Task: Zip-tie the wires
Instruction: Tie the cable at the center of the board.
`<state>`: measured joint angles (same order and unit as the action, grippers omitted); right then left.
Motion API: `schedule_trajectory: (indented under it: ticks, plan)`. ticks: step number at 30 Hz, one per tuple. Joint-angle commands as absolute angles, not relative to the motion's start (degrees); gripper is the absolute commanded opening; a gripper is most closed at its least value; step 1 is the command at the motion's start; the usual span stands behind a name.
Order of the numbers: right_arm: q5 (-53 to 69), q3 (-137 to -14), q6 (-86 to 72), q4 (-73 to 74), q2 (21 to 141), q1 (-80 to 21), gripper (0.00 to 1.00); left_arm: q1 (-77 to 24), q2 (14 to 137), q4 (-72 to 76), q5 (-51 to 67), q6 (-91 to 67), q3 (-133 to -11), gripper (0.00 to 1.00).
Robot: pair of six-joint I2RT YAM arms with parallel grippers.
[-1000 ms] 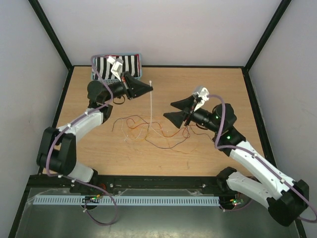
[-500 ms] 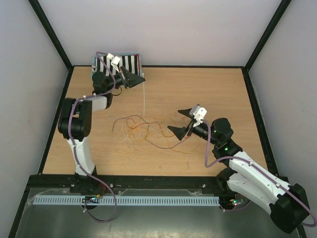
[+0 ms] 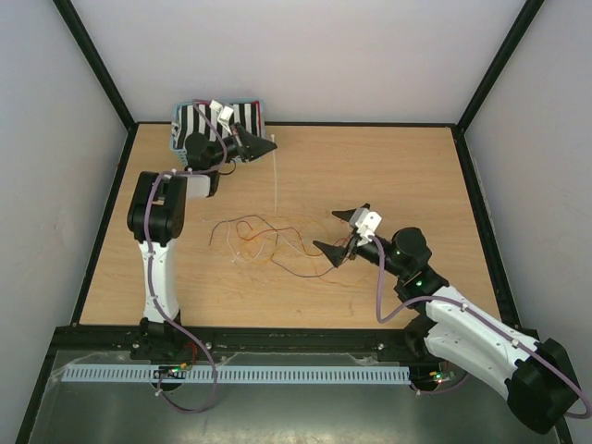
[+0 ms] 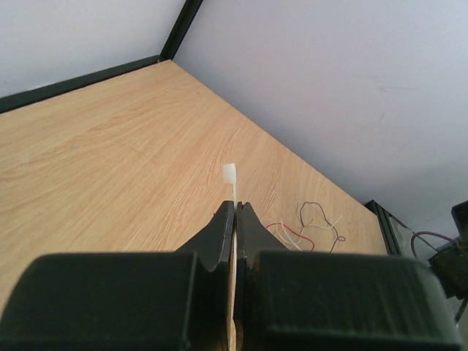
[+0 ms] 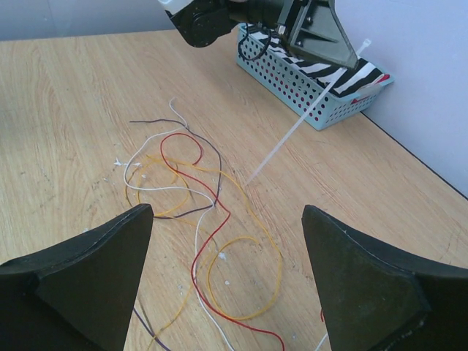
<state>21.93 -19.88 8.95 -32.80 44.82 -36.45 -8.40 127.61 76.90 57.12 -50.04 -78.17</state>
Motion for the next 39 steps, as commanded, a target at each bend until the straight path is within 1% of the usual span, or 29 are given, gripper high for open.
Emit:
schedule_trajectory:
  ticks: [1,6,9,14,21,25,30,35,39]
  plan:
    - [21.4,-19.7,11.0,-36.5,45.3,-37.7,0.93,-9.2,129.5,80.7,56.8,-45.5,-76.0,0.00]
    - [20.3,-19.5,12.4,-35.6,45.3,-38.6,0.92,-9.5,131.7,80.9,57.4,-44.8,-74.2,0.00]
    - [18.5,-18.6,13.2,-36.4,45.9,-39.0,0.88,-9.7,131.7,81.2,57.0,-43.7,-71.3,0.00]
    - [14.9,-16.7,16.3,-39.3,47.4,-41.0,0.85,-9.5,131.3,81.5,56.5,-43.3,-66.1,0.00]
    - [8.9,-14.5,23.6,-41.3,51.0,-47.6,0.82,-9.6,130.6,83.0,56.2,-42.4,-59.7,0.00]
    - [6.9,-12.9,26.7,-42.1,52.2,-51.5,0.76,-10.0,130.4,84.1,57.0,-43.2,-58.2,0.00]
    - [2.5,-10.2,31.7,-45.1,54.9,-57.1,0.73,-10.6,130.2,84.3,58.0,-43.3,-57.0,0.00]
    - [-3.2,-6.7,38.1,-50.8,60.1,-62.8,0.73,-10.7,129.7,84.3,58.9,-44.4,-55.7,0.00]
    - [-4.5,-6.8,40.9,-53.1,64.8,-64.5,0.73,-10.8,128.9,84.3,59.6,-44.9,-53.8,0.00]
